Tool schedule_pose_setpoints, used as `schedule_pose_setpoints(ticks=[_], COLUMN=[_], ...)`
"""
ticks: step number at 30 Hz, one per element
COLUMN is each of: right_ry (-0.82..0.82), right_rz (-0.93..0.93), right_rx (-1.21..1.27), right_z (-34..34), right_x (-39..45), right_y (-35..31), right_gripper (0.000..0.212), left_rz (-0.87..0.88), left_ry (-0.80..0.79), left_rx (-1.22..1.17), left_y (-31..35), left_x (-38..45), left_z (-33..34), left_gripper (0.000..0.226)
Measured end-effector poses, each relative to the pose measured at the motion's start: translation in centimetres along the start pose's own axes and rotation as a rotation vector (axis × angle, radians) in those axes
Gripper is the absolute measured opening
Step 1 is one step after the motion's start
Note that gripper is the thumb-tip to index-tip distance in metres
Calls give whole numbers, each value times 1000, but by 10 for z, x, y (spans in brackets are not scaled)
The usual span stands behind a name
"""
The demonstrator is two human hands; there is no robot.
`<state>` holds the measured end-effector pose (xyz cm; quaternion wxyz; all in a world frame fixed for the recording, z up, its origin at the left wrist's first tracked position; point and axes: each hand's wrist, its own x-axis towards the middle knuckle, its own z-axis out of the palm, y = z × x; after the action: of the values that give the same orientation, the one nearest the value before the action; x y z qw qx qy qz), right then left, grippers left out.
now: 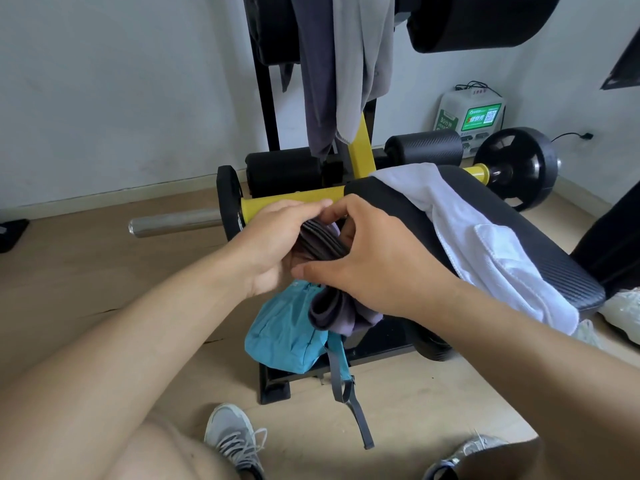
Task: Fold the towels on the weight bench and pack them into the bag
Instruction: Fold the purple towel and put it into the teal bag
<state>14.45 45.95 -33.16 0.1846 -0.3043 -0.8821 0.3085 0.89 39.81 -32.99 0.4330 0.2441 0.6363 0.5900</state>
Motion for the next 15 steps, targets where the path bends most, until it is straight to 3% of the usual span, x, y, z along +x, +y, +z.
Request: schedule_pose_setpoints(ticks=[7,12,15], right_ry=[-18,132,120], right_rz=[39,-46,-110], right_rx=[-179,64,119], right_z=[-12,-22,-29], right_x=[0,8,7], right_y=[5,16,16], right_gripper=[44,30,35], left_rz=[62,78,282], left_ry=[144,171,154], left_rx=[-57,476,620], left_y=[7,2,2], left_x=[9,17,13], left_z=[-9,-27,-27], left_gripper=[15,14,27])
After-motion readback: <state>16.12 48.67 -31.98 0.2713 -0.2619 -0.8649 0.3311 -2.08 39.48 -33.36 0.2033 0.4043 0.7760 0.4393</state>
